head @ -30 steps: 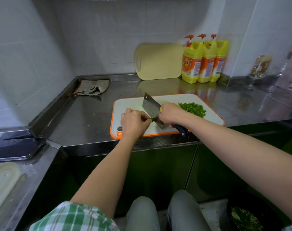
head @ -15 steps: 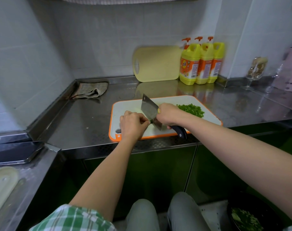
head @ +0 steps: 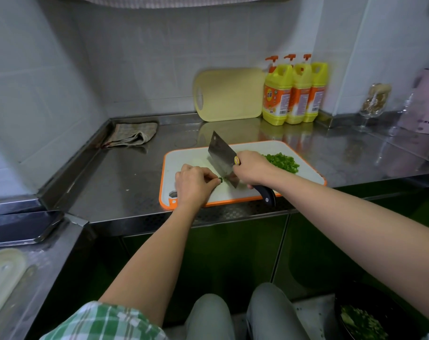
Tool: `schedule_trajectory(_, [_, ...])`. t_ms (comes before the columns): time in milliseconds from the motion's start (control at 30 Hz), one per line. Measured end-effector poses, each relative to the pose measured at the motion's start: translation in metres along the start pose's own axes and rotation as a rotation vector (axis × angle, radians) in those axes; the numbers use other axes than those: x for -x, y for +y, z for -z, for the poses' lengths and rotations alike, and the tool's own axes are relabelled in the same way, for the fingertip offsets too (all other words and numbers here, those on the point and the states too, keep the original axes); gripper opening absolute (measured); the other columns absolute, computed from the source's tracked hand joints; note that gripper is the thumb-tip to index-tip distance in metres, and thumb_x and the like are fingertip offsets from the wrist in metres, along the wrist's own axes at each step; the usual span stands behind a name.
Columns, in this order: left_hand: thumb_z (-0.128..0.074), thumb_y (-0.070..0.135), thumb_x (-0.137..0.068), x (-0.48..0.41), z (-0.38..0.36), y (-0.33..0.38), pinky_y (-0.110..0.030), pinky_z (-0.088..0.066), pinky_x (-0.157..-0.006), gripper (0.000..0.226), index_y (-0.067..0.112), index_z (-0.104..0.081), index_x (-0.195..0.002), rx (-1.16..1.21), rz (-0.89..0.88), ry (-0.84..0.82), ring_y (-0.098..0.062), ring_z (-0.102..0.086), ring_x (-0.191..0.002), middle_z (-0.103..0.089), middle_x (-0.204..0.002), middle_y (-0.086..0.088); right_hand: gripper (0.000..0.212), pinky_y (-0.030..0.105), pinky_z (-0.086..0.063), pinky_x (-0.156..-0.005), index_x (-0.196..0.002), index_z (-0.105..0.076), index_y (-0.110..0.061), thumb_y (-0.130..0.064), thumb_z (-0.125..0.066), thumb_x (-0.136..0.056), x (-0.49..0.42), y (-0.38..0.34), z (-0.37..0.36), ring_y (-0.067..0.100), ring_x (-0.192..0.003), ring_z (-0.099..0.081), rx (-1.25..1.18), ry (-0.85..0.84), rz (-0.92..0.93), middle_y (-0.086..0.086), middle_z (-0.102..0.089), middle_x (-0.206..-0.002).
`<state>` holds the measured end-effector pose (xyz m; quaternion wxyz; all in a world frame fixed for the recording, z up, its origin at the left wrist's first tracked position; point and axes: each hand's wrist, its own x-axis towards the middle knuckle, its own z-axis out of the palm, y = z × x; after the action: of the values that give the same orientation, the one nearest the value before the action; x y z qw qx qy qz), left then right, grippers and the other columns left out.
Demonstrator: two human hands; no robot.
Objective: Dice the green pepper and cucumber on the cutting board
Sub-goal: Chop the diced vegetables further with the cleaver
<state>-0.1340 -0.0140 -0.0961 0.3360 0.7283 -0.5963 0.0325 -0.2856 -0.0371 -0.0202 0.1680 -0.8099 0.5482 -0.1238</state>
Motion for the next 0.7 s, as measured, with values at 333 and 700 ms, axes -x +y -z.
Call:
schedule_trajectory(333, [-0.069, 0.043, -0.085, 0.003, 0.001, 0.003, -0.031, -0.029, -0.076, 0.017, 0.030, -0.077, -0.094, -0.022, 0.006, 0.009, -0.019, -0.046, -0.102, -0.070, -0.091, 0.003, 0.021, 0.026, -0.042, -0.045, -0.105, -0.056, 0.003, -0.005, -0.041, -0.093, 0.008, -0.011, 0.002, 0.022, -0.048, -0.057, 0.024, -0.112, -0.033, 0.017, -0.063, -0.080])
schedule_trajectory(700, [-0.064, 0.046, -0.085, 0.003, 0.007, 0.003, -0.032, -0.030, -0.075, 0.022, 0.032, -0.076, -0.098, -0.092, -0.062, -0.032, -0.022, -0.044, -0.102, -0.068, -0.088, 0.002, 0.016, 0.027, -0.046, -0.047, -0.101, -0.061, -0.002, -0.004, -0.053, -0.088, 0.007, -0.018, -0.011, 0.020, -0.044, -0.056, 0.082, -0.079, -0.060, 0.009, -0.059, -0.070])
